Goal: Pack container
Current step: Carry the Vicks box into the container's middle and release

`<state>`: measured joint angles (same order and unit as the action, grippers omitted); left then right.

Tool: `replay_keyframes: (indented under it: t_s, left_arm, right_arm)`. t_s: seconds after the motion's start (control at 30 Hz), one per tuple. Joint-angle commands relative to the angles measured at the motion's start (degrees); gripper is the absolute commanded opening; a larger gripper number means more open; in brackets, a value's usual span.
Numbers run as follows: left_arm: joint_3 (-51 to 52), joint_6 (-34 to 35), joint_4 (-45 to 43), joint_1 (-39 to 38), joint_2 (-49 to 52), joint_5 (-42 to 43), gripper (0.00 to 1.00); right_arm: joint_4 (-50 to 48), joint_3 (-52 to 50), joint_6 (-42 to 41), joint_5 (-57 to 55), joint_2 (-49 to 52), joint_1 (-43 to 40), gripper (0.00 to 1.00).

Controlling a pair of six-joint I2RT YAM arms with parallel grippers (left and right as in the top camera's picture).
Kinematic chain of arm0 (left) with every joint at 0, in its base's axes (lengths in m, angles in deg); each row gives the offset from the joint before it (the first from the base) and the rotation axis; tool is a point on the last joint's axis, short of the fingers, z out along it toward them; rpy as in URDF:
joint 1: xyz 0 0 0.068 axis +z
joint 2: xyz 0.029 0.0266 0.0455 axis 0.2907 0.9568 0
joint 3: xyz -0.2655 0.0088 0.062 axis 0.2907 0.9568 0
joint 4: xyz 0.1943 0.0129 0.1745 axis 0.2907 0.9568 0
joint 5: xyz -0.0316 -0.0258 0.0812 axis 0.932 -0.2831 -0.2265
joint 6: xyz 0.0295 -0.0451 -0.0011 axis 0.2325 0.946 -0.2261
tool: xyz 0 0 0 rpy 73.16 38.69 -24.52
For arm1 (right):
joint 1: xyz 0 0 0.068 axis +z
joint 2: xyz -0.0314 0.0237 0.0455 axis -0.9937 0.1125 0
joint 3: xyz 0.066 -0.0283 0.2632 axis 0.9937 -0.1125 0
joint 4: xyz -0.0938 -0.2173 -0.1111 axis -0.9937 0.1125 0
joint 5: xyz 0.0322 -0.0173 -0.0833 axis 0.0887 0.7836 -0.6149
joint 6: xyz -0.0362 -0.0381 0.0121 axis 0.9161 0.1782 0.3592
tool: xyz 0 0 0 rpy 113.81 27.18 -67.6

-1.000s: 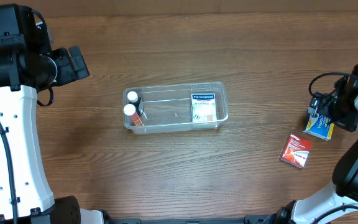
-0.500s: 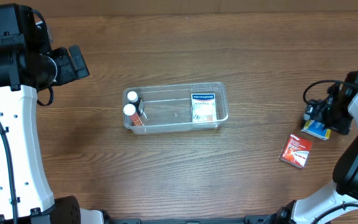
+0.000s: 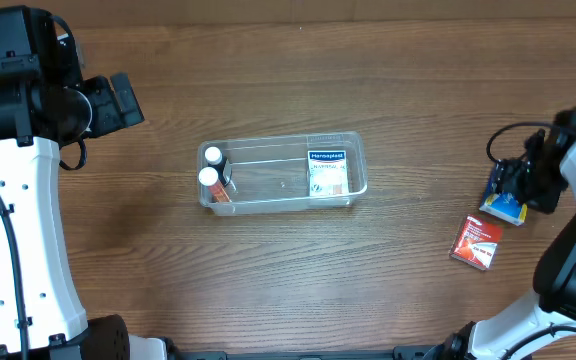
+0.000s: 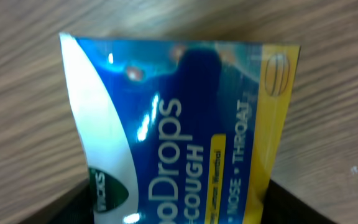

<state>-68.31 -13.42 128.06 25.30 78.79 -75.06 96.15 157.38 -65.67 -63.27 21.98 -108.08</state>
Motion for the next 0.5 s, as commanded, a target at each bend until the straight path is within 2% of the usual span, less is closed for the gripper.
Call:
replay_keyframes:
  t_s: [0.0,0.17,0.2,0.33,0.37,0.47]
  left_arm:
    - [-0.7,-1.3,-0.2,0.2,0.3,-0.2,1.0]
    - [-0.7,-1.3,0.0,0.2,0.3,-0.2,1.0]
    - [-0.7,-1.3,0.1,0.2,0.3,-0.2,1.0]
    - [-0.7,-1.3,0.1,0.2,0.3,-0.2,1.0]
    - [-0.7,-1.3,0.3,0.2,0.3,-0.2,1.0]
    - [-0.7,-1.3,0.8,0.2,0.3,-0.2,1.0]
  right_arm:
    - [4.5,10.5,-3.5,0.5,-5.3,6.8,0.67]
    - [12.5,19.2,-8.4,0.5,-14.1,21.2,0.68]
    - [13.4,19.8,-10.0,0.6,-16.7,26.4,0.68]
    - [13.1,19.8,-18.1,0.5,-21.3,41.8,0.68]
    - [12.0,19.6,-22.8,0.5,-21.2,47.5,0.68]
    - [8.8,19.0,-28.0,0.5,-18.8,55.2,0.68]
